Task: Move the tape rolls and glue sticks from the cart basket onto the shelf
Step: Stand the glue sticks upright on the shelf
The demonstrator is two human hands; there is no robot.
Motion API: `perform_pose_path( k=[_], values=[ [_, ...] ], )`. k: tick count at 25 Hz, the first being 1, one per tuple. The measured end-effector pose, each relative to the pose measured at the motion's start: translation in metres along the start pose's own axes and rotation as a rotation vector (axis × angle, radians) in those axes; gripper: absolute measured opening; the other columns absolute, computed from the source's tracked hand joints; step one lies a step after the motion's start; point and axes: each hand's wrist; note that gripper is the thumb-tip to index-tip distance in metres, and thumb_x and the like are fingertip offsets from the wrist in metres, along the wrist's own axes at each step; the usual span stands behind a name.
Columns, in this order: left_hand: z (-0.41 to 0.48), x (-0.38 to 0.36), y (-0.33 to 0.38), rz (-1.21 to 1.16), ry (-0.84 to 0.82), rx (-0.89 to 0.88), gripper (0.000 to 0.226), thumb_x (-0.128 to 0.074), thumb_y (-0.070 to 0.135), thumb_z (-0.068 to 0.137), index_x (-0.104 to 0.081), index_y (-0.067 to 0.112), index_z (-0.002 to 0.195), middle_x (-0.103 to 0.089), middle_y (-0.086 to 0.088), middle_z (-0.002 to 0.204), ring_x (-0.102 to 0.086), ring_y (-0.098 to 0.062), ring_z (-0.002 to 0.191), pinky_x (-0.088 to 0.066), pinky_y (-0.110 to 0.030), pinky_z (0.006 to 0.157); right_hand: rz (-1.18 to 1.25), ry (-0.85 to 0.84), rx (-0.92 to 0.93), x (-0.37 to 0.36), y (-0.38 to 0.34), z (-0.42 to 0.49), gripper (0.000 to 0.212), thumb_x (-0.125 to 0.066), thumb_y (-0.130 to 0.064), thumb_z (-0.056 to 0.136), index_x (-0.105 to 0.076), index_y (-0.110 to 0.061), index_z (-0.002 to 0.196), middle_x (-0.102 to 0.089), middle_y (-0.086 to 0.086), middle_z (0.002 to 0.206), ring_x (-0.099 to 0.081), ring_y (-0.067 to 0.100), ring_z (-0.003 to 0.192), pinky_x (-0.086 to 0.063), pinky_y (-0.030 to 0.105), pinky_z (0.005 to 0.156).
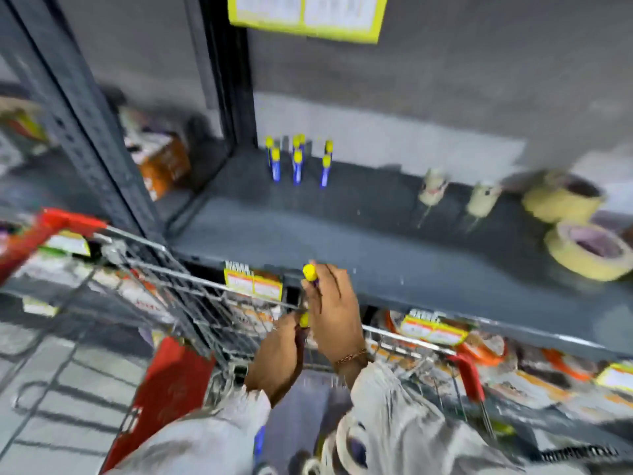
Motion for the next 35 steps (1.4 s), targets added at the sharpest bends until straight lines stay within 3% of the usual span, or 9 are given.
perform_pose_path(
  k=[4, 6, 8, 11, 17, 26, 29, 32, 35],
  values=[
    [0.073, 0.044, 0.041, -0.077, 0.382, -0.145, 0.024, -0.047, 0.016, 0.093, -0.052, 0.007, 0.116, -0.056, 0.001, 0.104, -0.052, -0.008, 0.094, -0.036, -0.016, 0.084, 0.120, 0.098, -0.267, -0.008, 0.002, 0.071, 0.026, -0.056, -0.032, 0.093, -0.060, -0.013, 0.109, -0.070, 0.007, 0.094, -0.059, 0.021, 0.084, -0.040, 0.026, 0.070],
    [0.117, 0.066, 0.048, -0.093, 0.470, -0.085, 0.027, -0.047, 0.004, 0.092, -0.046, 0.008, 0.119, -0.060, -0.005, 0.104, -0.057, -0.021, 0.097, -0.040, -0.026, 0.083, 0.144, 0.001, -0.349, -0.022, 0.007, 0.091, 0.024, -0.061, -0.021, 0.091, -0.059, -0.010, 0.112, -0.071, 0.008, 0.097, -0.063, 0.029, 0.087, -0.040, 0.029, 0.069],
    [0.158, 0.079, 0.047, -0.044, 0.441, 0.002, 0.037, -0.043, -0.004, 0.089, -0.041, 0.011, 0.122, -0.062, -0.015, 0.107, -0.058, -0.035, 0.098, -0.044, -0.037, 0.082, 0.183, -0.099, -0.406, -0.039, 0.013, 0.112, 0.026, -0.058, -0.009, 0.091, -0.055, -0.006, 0.116, -0.067, 0.013, 0.103, -0.060, 0.035, 0.093, -0.040, 0.032, 0.072],
    [0.190, 0.083, 0.040, 0.025, 0.394, 0.113, 0.039, -0.045, -0.005, 0.086, -0.042, 0.011, 0.122, -0.061, -0.024, 0.103, -0.056, -0.040, 0.097, -0.043, -0.038, 0.079, 0.201, -0.105, -0.441, -0.065, 0.022, 0.134, 0.033, -0.052, 0.004, 0.088, -0.051, -0.002, 0.121, -0.065, 0.016, 0.106, -0.060, 0.036, 0.095, -0.041, 0.026, 0.073],
    [0.216, 0.090, 0.020, 0.035, 0.390, 0.088, 0.051, -0.053, -0.007, 0.083, -0.041, 0.016, 0.126, -0.066, -0.017, 0.099, -0.062, -0.035, 0.095, -0.039, -0.028, 0.074, 0.211, -0.180, -0.495, -0.097, 0.035, 0.157, 0.048, -0.055, 0.001, 0.088, -0.039, -0.008, 0.132, -0.066, 0.010, 0.106, -0.062, 0.030, 0.094, -0.045, 0.031, 0.078],
    [0.208, 0.090, 0.017, -0.077, 0.370, 0.092, 0.062, -0.059, -0.011, 0.080, -0.036, 0.015, 0.132, -0.066, -0.014, 0.109, -0.063, -0.027, 0.101, -0.047, -0.038, 0.094, 0.144, -0.237, -0.542, -0.105, 0.033, 0.157, 0.073, -0.060, -0.017, 0.091, -0.014, -0.007, 0.147, -0.067, 0.006, 0.115, -0.062, 0.028, 0.102, -0.045, 0.030, 0.085],
    [0.207, 0.094, 0.015, -0.170, 0.306, 0.141, 0.070, -0.056, -0.014, 0.081, -0.028, 0.014, 0.138, -0.060, -0.012, 0.118, -0.058, -0.022, 0.108, -0.043, -0.036, 0.100, 0.185, -0.252, -0.558, -0.098, 0.032, 0.151, 0.081, -0.063, -0.013, 0.089, -0.008, -0.008, 0.148, -0.056, 0.006, 0.133, -0.057, 0.026, 0.115, -0.042, 0.029, 0.093],
    [0.184, 0.094, 0.020, -0.133, 0.351, 0.099, 0.062, -0.053, -0.005, 0.087, -0.025, 0.012, 0.140, -0.050, -0.014, 0.134, -0.047, -0.026, 0.124, -0.037, -0.043, 0.107, 0.300, -0.140, -0.616, -0.080, 0.022, 0.135, 0.074, -0.057, -0.003, 0.090, -0.012, -0.008, 0.148, -0.045, 0.006, 0.143, -0.048, 0.024, 0.125, -0.035, 0.019, 0.096],
    [0.133, 0.073, 0.029, -0.012, 0.608, -0.179, 0.039, -0.042, 0.010, 0.094, -0.038, 0.007, 0.133, -0.048, -0.007, 0.134, -0.043, -0.019, 0.126, -0.034, -0.030, 0.107, 0.419, 0.164, -0.507, -0.058, -0.006, 0.094, 0.054, -0.047, -0.006, 0.094, -0.025, -0.003, 0.143, -0.038, 0.002, 0.143, -0.036, 0.019, 0.134, -0.024, 0.010, 0.102]
  ],
)
Point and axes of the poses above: each hand's wrist, its own z-axis towards the middle knuckle, its own x-axis out of the back of the hand, y = z × x
